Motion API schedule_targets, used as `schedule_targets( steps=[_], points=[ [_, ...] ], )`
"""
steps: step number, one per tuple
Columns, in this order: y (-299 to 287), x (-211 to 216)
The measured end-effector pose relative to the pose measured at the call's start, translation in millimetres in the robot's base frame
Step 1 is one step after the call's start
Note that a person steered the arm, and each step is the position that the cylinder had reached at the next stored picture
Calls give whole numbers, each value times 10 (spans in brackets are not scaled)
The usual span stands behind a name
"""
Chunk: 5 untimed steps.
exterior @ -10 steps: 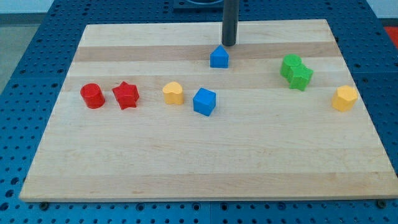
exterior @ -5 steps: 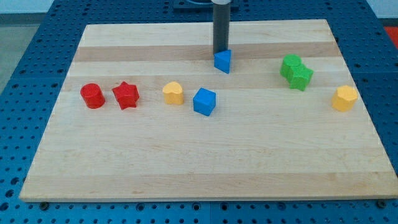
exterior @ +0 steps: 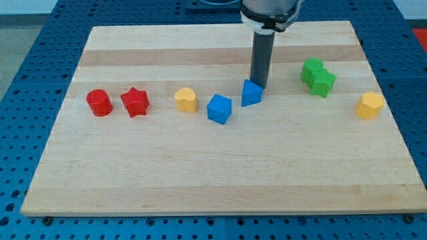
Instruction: Move the blue triangle towards the blue cube
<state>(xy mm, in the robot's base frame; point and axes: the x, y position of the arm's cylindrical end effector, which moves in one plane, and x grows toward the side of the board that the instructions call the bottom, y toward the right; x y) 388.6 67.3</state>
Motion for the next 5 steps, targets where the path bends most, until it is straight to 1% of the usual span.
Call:
schedule_targets(
  steps=[3, 5],
  points=[
    [0, 118],
    [0, 279]
  ],
)
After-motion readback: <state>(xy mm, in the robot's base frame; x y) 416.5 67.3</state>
